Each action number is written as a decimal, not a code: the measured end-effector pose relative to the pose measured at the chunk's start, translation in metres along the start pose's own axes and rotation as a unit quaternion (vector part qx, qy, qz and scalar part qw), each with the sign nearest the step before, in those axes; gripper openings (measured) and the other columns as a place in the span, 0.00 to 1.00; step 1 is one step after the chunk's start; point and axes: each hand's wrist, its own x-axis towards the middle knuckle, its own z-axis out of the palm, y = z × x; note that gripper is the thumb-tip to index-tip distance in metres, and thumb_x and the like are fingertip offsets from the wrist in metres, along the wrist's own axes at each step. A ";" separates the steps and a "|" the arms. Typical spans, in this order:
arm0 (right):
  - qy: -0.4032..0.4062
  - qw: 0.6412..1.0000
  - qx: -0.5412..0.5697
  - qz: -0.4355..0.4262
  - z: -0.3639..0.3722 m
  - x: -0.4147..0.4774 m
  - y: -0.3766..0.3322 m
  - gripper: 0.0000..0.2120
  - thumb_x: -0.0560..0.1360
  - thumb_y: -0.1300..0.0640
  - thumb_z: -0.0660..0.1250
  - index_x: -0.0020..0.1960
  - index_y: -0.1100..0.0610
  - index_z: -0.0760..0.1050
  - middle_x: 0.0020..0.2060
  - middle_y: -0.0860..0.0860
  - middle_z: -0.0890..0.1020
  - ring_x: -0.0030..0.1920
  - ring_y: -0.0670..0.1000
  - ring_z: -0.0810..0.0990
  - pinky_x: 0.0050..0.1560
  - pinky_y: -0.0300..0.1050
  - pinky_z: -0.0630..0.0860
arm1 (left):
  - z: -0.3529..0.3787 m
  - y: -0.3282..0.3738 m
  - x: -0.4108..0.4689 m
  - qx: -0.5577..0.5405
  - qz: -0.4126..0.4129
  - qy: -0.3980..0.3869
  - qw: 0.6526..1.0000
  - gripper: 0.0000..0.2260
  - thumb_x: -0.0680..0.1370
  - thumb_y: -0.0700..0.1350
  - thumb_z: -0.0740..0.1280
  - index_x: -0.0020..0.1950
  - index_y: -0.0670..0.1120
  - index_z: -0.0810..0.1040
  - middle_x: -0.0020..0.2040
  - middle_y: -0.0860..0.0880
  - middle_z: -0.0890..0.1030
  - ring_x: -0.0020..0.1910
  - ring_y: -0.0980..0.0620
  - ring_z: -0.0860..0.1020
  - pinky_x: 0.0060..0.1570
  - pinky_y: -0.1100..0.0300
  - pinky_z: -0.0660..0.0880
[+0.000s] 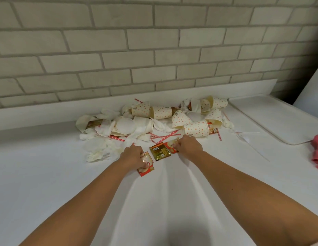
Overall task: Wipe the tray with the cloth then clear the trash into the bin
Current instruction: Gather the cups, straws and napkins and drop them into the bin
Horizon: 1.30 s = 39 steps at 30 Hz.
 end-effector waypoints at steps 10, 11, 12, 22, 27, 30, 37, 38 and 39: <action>-0.050 0.997 0.001 0.052 -0.005 0.003 0.013 0.32 0.71 0.46 0.71 0.69 0.56 0.64 0.66 0.56 0.65 0.67 0.57 0.64 0.65 0.51 0.70 | -0.005 0.034 0.011 -0.091 0.067 0.014 0.994 0.12 0.72 0.50 0.72 0.48 0.43 0.78 0.50 0.45 0.72 0.57 0.44 0.73 0.48 0.57 0.71; -0.069 0.996 -0.017 0.050 -0.008 0.003 0.016 0.36 0.70 0.45 0.72 0.71 0.57 0.62 0.67 0.57 0.64 0.68 0.58 0.64 0.66 0.51 0.68 | -0.002 0.038 0.014 -0.064 0.073 0.013 0.995 0.13 0.71 0.51 0.72 0.49 0.44 0.77 0.54 0.45 0.71 0.58 0.44 0.72 0.52 0.55 0.71; -0.082 0.995 -0.040 0.044 -0.009 0.003 0.018 0.38 0.69 0.45 0.72 0.72 0.59 0.61 0.68 0.57 0.64 0.68 0.58 0.64 0.66 0.50 0.66 | 0.001 0.041 0.015 -0.035 0.078 0.010 0.996 0.16 0.71 0.53 0.72 0.53 0.45 0.77 0.58 0.44 0.71 0.59 0.45 0.71 0.56 0.53 0.71; -0.160 0.987 0.007 0.026 -0.022 -0.023 0.032 0.26 0.70 0.51 0.74 0.62 0.64 0.73 0.55 0.56 0.79 0.51 0.52 0.76 0.43 0.38 0.72 | 0.009 0.056 0.010 0.059 0.084 -0.007 0.995 0.26 0.73 0.55 0.69 0.69 0.53 0.68 0.66 0.45 0.69 0.67 0.44 0.63 0.63 0.50 0.64; -0.130 0.991 0.027 0.005 -0.023 -0.039 0.043 0.19 0.70 0.54 0.73 0.58 0.62 0.78 0.52 0.55 0.79 0.49 0.51 0.76 0.41 0.38 0.71 | 0.015 0.070 -0.002 0.037 0.076 -0.003 0.996 0.27 0.74 0.54 0.69 0.71 0.53 0.66 0.65 0.44 0.71 0.66 0.46 0.67 0.64 0.54 0.66; -0.145 0.989 0.041 0.005 -0.030 -0.051 0.055 0.17 0.70 0.56 0.73 0.56 0.64 0.78 0.46 0.52 0.75 0.45 0.50 0.72 0.34 0.35 0.66 | 0.017 0.079 -0.010 0.029 0.081 -0.002 0.996 0.26 0.74 0.53 0.69 0.71 0.52 0.67 0.65 0.45 0.72 0.65 0.46 0.70 0.63 0.55 0.68; -0.177 0.978 0.103 0.034 -0.055 -0.085 0.101 0.18 0.69 0.61 0.74 0.57 0.63 0.77 0.41 0.50 0.76 0.40 0.49 0.73 0.31 0.34 0.65 | 0.024 0.116 -0.027 -0.016 0.134 -0.023 0.991 0.19 0.74 0.46 0.70 0.65 0.48 0.73 0.62 0.47 0.76 0.60 0.47 0.74 0.57 0.56 0.72; -0.176 0.977 0.112 0.041 -0.059 -0.090 0.109 0.17 0.69 0.61 0.74 0.57 0.63 0.78 0.39 0.50 0.76 0.37 0.48 0.73 0.30 0.35 0.65 | 0.027 0.124 -0.030 -0.025 0.145 -0.027 0.989 0.18 0.74 0.46 0.70 0.63 0.48 0.74 0.61 0.47 0.76 0.58 0.48 0.74 0.55 0.56 0.72; -0.175 0.976 0.118 0.047 -0.064 -0.095 0.116 0.17 0.69 0.61 0.74 0.56 0.64 0.78 0.38 0.50 0.76 0.35 0.47 0.73 0.30 0.35 0.66 | 0.029 0.133 -0.032 -0.035 0.158 -0.031 0.986 0.17 0.74 0.45 0.70 0.61 0.47 0.75 0.59 0.47 0.77 0.55 0.49 0.74 0.51 0.58 0.72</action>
